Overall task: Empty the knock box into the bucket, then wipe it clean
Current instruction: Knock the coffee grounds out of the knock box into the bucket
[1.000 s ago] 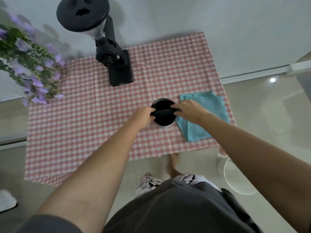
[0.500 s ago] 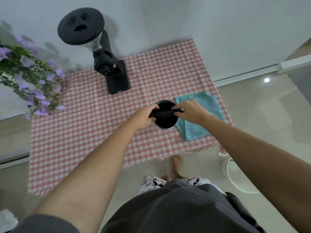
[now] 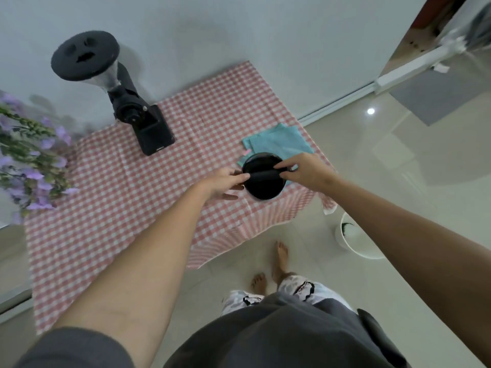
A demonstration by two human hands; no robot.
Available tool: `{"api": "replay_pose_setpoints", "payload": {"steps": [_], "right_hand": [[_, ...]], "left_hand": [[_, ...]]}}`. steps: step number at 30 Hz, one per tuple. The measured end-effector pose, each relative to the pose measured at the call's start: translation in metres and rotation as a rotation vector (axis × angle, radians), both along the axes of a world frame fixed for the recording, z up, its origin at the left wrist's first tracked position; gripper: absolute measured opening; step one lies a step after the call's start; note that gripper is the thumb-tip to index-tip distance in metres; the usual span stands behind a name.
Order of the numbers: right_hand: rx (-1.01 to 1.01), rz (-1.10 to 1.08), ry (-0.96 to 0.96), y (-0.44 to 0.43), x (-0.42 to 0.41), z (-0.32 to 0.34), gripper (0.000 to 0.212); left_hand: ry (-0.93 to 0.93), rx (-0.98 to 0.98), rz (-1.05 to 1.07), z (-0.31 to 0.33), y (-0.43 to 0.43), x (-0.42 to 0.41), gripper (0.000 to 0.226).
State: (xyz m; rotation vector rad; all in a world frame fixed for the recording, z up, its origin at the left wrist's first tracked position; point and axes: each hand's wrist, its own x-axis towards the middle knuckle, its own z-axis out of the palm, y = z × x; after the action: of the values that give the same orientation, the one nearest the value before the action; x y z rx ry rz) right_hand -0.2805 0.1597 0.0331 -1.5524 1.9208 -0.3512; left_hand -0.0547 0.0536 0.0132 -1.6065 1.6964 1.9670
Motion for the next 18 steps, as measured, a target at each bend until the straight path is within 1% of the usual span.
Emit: {"api": "replay_pose_setpoints", "payload": {"steps": [3, 8, 14, 18], "right_hand": [[0.006, -0.096, -0.023, 0.037, -0.024, 0.007, 0.031], [0.024, -0.215, -0.049, 0.098, -0.071, 0.011, 0.030], [0.057, -0.373, -0.141, 0.176, -0.145, 0.009, 0.030], [0.082, -0.444, -0.185, 0.223, -0.195, -0.003, 0.030]], "left_hand": [[0.060, 0.147, 0.047, -0.003, 0.020, -0.024, 0.048], [0.064, 0.332, -0.092, -0.007, 0.057, -0.083, 0.062], [0.055, 0.408, -0.240, -0.016, 0.110, -0.172, 0.068], [0.049, 0.448, -0.269, -0.024, 0.149, -0.230, 0.059]]}}
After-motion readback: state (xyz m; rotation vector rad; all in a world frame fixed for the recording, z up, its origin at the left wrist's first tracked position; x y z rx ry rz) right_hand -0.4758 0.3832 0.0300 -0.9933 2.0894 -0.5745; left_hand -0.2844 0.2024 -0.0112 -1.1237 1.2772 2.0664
